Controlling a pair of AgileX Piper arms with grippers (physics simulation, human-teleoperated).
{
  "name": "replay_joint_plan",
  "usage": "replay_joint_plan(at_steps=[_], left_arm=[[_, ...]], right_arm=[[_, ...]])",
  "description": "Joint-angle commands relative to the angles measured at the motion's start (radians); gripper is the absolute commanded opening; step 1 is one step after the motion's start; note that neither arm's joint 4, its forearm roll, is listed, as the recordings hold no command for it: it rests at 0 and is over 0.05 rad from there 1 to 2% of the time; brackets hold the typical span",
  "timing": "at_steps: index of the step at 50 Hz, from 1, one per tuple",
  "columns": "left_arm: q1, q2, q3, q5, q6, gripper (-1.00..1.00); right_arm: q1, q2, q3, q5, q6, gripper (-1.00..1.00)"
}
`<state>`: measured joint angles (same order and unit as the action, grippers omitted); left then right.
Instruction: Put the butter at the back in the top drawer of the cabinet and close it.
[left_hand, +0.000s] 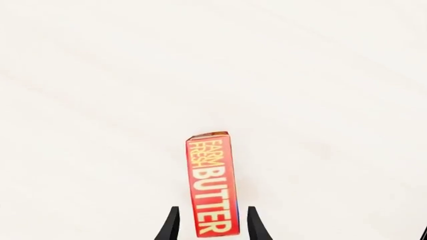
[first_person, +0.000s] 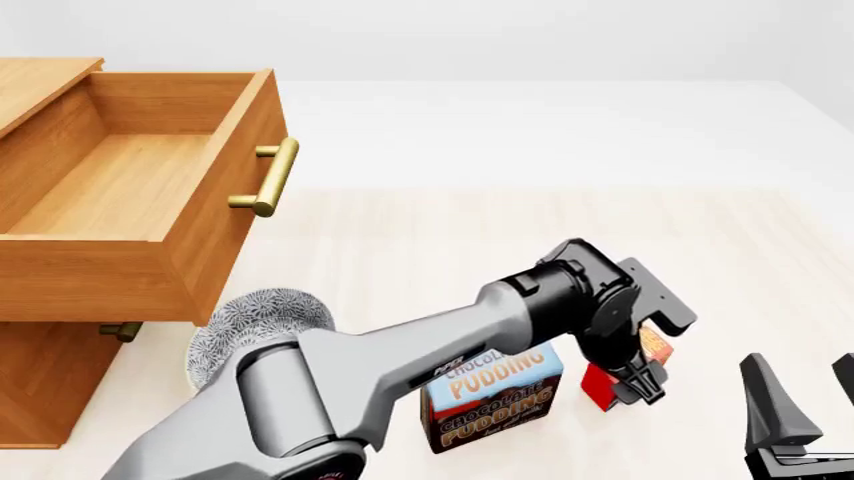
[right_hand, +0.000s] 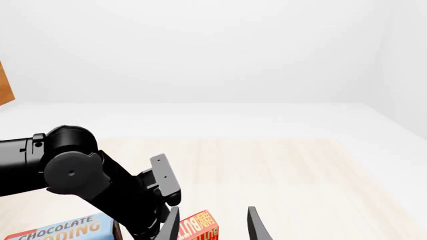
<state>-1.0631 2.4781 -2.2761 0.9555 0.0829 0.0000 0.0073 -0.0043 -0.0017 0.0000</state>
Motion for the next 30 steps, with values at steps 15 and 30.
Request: replay_joint_plan(at_steps=[15, 30], left_arm=[[0.0, 0.036, -0.061, 0.026, 0.002, 1.0], [-0.003, 0.057, -0.087, 0.036, -0.001, 1.0]], right_arm=[[0.0, 0.0, 0.0, 0.0, 0.0, 1.0], [0.0, 0.0, 0.0, 0.0, 0.0, 1.0]])
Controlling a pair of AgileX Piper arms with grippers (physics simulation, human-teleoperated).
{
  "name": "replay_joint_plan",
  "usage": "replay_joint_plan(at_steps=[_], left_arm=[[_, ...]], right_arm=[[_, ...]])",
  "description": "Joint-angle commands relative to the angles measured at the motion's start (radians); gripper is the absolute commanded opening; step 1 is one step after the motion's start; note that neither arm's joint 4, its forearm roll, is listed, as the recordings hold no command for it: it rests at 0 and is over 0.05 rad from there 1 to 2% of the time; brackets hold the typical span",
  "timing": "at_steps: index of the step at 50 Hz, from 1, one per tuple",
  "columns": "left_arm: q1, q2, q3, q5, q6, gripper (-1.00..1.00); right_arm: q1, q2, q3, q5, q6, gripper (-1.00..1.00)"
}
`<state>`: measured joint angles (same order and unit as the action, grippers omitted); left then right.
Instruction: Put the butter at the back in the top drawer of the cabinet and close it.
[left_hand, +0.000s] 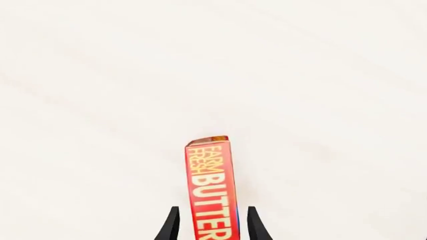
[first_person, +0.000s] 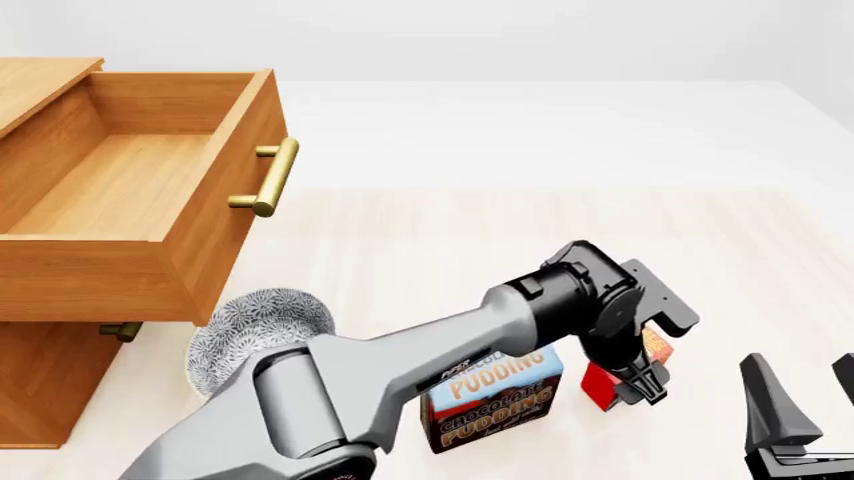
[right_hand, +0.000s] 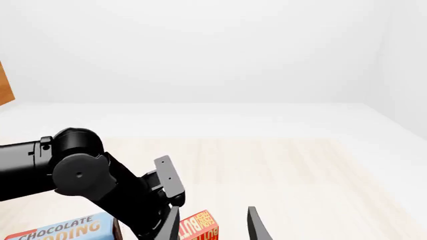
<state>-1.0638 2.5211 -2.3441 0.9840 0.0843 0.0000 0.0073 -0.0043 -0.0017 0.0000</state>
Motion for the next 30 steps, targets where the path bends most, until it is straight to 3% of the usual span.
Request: replay_joint_plan(at_steps=[1, 30], left_arm=[[-0.002, 0.014, -0.018, 0.006, -0.003, 1.0], [-0.005, 0.069, -0.091, 0.037, -0.01, 1.0]], right_arm=[[0.0, 0.0, 0.0, 0.0, 0.0, 1.0], [0.0, 0.0, 0.0, 0.0, 0.0, 1.0]])
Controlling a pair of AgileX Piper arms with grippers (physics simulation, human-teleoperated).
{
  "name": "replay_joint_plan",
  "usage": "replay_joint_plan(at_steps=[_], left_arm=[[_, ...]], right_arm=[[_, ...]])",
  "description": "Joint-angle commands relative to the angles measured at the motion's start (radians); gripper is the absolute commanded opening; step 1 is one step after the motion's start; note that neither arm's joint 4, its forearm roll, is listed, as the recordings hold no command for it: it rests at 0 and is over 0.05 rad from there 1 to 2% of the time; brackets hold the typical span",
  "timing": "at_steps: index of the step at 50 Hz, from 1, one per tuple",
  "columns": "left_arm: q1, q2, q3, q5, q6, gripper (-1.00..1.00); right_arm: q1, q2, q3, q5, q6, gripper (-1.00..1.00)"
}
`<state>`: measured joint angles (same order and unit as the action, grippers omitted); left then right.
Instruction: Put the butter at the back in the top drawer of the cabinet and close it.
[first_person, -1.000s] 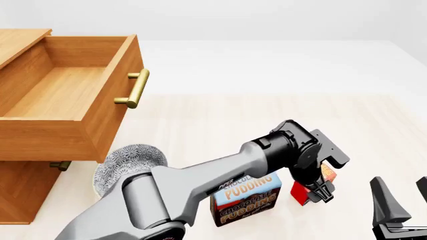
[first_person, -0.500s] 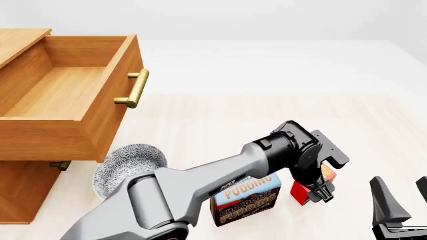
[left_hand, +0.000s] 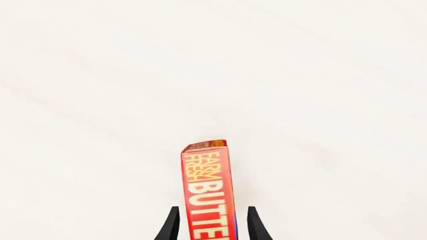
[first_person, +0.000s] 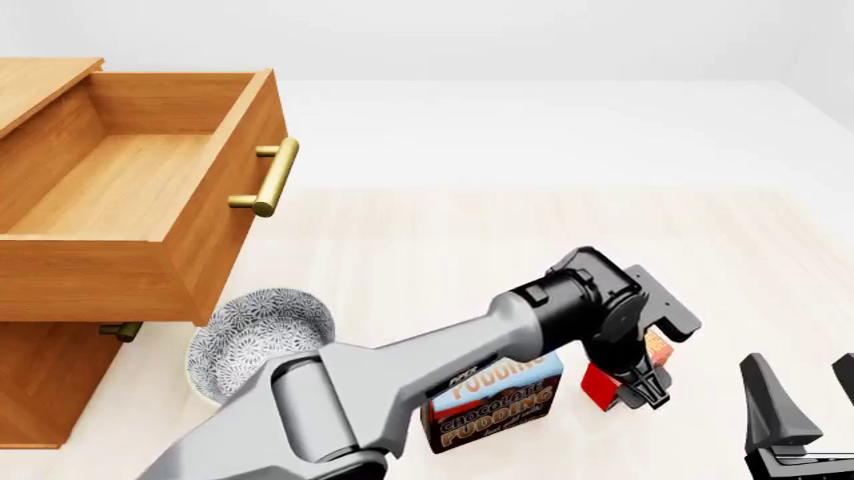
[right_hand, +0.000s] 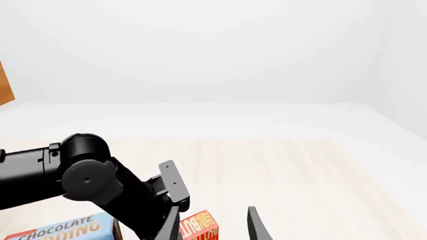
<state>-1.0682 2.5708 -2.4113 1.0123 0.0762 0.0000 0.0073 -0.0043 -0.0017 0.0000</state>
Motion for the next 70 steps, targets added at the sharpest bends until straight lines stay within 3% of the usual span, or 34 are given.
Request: replay_joint_plan(at_steps=[1, 33, 38, 39, 51, 59, 70], left_arm=[[-0.001, 0.022, -0.027, 0.01, -0.003, 1.0], [0.005, 0.062, -0.088, 0.035, 0.001, 1.0], [-0.013, 0.118, -0.175, 0.093, -0.037, 1.0], [-0.017, 0.132, -0.201, 0.109, -0.041, -1.0], [-0.041, 0.164, -0.284, 0.152, -0.076, -1.0], [-0.055, 0.14, -0.279, 0.153, -0.077, -1.0], [-0.074, -0.018, -0.113, 0.053, -0.083, -1.0]], right_arm=[[0.0, 0.0, 0.0, 0.0, 0.0, 1.0], [0.0, 0.0, 0.0, 0.0, 0.0, 1.0], [0.0, 0.0, 0.0, 0.0, 0.0, 1.0], [0.0, 0.0, 0.0, 0.0, 0.0, 1.0], [0.0, 0.0, 0.0, 0.0, 0.0, 1.0], [0.0, 0.0, 0.0, 0.0, 0.0, 1.0], [0.0, 0.0, 0.0, 0.0, 0.0, 1.0]])
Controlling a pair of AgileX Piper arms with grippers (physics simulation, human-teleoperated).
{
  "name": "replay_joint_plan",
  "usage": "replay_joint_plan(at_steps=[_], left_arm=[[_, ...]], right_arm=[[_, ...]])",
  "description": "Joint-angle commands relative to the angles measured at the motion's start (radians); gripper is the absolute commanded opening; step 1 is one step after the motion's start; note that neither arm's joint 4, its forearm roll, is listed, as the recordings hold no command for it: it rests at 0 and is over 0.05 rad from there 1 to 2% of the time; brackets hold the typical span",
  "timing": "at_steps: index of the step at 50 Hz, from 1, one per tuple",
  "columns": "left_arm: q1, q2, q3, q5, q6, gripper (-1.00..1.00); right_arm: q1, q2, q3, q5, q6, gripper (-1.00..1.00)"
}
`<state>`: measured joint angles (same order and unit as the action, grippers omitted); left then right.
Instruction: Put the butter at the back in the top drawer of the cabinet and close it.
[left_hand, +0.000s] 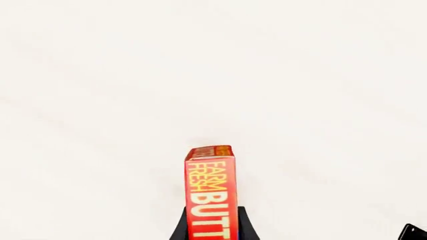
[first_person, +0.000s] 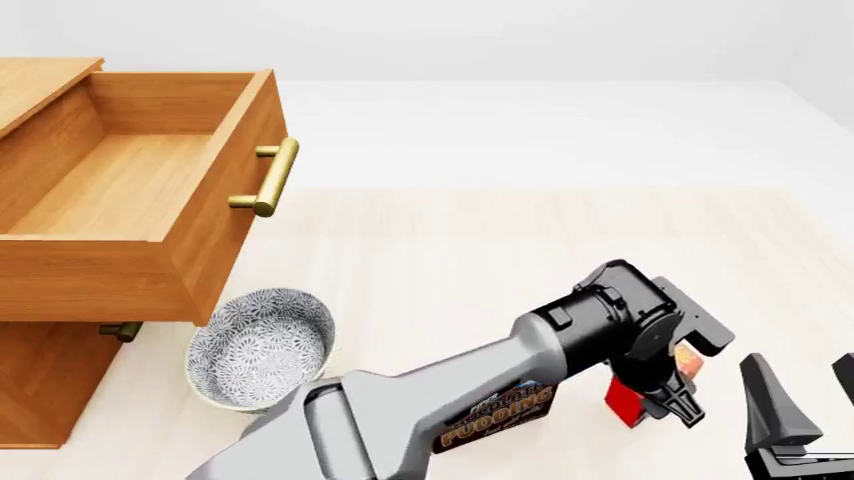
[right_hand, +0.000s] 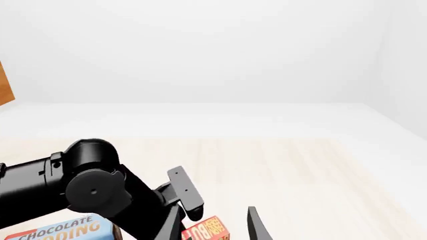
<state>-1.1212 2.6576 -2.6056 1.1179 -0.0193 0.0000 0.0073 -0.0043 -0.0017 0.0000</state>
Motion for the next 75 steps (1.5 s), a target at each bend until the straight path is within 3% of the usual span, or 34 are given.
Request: replay_joint_plan(at_steps=[1, 16, 20, 32, 75], left_arm=[[-0.021, -0.118, 0.096, -0.063, 0.015, -1.0], [-0.001, -0.264, 0.258, -0.141, 0.058, -1.0], [0.034, -0.338, 0.349, -0.182, 0.098, -1.0], [0.053, -0.456, 0.456, -0.216, 0.142, -1.0], [0.156, -0.754, 0.688, -0.253, 0.222, -1.0]], right_arm=[[0.0, 0.0, 0.0, 0.0, 0.0, 1.0], [0.0, 0.0, 0.0, 0.0, 0.0, 1.0], [0.0, 0.0, 0.0, 0.0, 0.0, 1.0], [0.0, 0.0, 0.0, 0.0, 0.0, 1.0], [0.0, 0.0, 0.0, 0.0, 0.0, 1.0]])
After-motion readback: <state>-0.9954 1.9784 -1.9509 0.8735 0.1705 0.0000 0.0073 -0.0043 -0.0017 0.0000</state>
